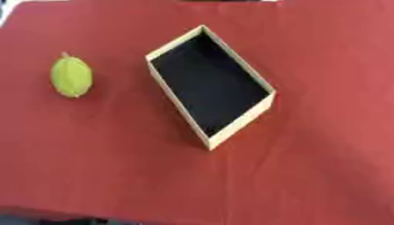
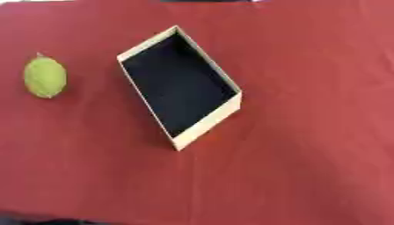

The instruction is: Pick up objects on the table and place them in the box.

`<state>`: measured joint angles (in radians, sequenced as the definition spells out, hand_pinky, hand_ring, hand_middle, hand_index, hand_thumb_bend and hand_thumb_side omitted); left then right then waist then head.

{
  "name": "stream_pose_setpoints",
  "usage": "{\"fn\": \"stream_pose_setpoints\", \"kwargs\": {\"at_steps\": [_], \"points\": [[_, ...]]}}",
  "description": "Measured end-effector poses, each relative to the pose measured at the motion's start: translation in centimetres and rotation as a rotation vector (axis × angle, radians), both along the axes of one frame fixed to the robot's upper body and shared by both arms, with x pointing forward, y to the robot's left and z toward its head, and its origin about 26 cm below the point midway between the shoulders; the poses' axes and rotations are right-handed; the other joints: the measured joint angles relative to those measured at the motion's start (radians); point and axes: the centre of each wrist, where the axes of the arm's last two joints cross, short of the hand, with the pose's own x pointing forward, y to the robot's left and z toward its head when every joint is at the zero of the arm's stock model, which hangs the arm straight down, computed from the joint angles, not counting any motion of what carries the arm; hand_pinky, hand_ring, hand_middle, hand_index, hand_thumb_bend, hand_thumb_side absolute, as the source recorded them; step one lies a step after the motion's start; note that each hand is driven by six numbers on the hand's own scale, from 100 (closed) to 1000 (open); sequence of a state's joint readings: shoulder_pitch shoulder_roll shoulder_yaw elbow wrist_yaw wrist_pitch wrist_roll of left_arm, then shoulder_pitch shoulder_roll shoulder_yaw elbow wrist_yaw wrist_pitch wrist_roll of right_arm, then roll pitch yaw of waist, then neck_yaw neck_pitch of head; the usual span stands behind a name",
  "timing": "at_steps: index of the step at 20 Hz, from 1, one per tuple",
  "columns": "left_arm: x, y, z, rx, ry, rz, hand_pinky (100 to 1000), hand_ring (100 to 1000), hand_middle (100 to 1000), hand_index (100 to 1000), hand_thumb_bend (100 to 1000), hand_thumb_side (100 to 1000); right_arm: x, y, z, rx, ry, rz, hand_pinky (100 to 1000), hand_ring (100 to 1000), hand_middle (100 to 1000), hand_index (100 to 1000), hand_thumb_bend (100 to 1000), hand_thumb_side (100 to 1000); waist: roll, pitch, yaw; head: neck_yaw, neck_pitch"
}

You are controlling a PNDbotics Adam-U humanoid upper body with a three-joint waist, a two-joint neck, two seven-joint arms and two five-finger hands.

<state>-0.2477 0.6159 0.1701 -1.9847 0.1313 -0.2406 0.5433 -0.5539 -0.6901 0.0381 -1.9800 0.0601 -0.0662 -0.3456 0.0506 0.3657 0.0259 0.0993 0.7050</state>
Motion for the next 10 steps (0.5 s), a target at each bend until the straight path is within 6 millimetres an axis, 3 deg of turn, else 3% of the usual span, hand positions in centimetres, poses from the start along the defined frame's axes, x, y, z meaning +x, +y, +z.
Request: {"fn": "stream_pose_setpoints", "kwargs": {"at_steps": [10], "points": [[0.06, -0.12, -0.01, -0.002, -0.003, -0.004, 764, 804, 729, 877, 573, 711, 0.00, -0.10, -0.23, 0.005, 0.002, -0.004, 798, 794, 724, 825, 151, 610, -0.005, 0.010, 0.000, -0.039, -0.031]]}}
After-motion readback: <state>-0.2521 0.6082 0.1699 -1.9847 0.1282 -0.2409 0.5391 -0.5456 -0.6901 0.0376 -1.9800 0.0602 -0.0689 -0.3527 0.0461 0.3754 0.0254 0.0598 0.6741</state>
